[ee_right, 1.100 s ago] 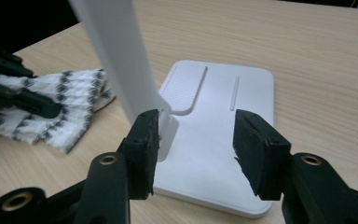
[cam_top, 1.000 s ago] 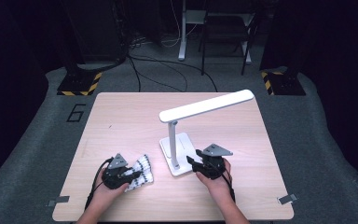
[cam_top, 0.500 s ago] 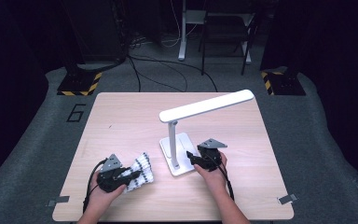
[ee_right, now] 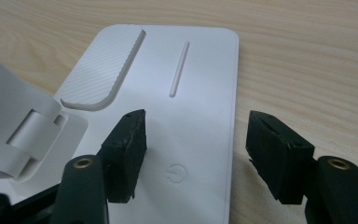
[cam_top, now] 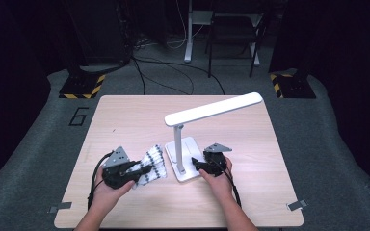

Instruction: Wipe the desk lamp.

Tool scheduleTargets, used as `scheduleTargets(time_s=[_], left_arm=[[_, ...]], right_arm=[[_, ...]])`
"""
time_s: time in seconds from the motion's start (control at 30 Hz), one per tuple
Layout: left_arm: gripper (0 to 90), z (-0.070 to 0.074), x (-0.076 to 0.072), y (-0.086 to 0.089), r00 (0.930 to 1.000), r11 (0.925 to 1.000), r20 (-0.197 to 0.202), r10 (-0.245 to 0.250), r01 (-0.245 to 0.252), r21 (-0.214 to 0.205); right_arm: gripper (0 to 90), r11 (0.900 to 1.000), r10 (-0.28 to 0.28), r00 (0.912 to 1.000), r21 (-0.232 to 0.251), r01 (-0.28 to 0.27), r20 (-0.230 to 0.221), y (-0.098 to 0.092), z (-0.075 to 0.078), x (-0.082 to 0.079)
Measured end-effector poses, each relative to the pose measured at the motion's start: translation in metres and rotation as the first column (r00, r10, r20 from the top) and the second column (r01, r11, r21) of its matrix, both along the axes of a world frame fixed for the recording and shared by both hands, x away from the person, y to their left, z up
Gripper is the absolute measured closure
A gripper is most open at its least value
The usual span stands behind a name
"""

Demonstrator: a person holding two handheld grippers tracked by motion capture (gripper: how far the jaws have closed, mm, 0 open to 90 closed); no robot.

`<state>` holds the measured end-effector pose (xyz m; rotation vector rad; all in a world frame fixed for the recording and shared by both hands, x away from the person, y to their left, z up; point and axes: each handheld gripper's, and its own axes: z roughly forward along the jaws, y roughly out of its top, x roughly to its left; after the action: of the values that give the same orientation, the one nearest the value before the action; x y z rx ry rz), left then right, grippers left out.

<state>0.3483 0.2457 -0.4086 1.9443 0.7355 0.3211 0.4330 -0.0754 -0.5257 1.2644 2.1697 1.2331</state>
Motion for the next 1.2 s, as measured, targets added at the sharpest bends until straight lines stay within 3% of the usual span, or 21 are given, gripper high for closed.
scheduleTargets(time_s=[0.13,0.27,0.53,0.67,0.77,0.93,0.97,1.07,1.2], left_arm=[[70.2,0.02,0.002,-0.009,0.9992,0.9998,0.033,-0.02,0.02,0.009],[69.9,0.037,0.004,-0.018,0.9975,0.9991,0.058,-0.04,0.039,0.017],[69.9,0.075,0.008,-0.031,0.9936,0.9981,0.101,-0.051,0.054,-0.03],[70.0,0.09,0.009,-0.035,0.9915,0.9962,0.118,-0.055,0.062,-0.061],[70.0,0.1,0.011,-0.037,0.9906,0.996,0.125,-0.055,0.064,-0.062],[70.0,0.096,0.017,-0.044,0.9918,0.9982,0.118,-0.05,0.054,-0.027],[70.0,0.092,0.018,-0.044,0.9926,0.9983,0.109,-0.052,0.054,-0.022],[70.1,0.08,0.023,-0.048,0.9951,0.9991,0.09,-0.042,0.043,-0.009],[70.1,0.06,0.03,-0.056,0.9971,0.9974,0.058,-0.05,0.046,0.054]], right_arm=[[38.2,0.9999,0.006,0.9999,-0.008,-0.006,0.01,0.001,0.0,0.0],[39.3,0.9999,0.013,0.9999,-0.004,-0.013,-0.007,0.0,0.0,0.0],[40.8,0.9981,0.025,0.998,0.059,-0.022,-0.058,-0.003,-0.001,0.003],[40.8,0.9981,0.031,0.9984,0.054,-0.028,-0.048,-0.003,-0.001,0.004],[40.8,0.9985,0.033,0.9983,0.045,-0.031,-0.048,-0.002,-0.001,0.004],[40.8,0.9986,0.044,0.9984,0.03,-0.043,-0.034,-0.003,-0.001,0.004],[40.8,0.9986,0.034,0.9983,0.041,-0.032,-0.046,-0.002,-0.001,0.003],[40.8,0.9985,0.043,0.9987,0.036,-0.042,-0.029,-0.002,-0.001,0.004],[40.8,0.9984,0.049,0.9984,0.03,-0.048,-0.028,-0.002,-0.001,0.004]])
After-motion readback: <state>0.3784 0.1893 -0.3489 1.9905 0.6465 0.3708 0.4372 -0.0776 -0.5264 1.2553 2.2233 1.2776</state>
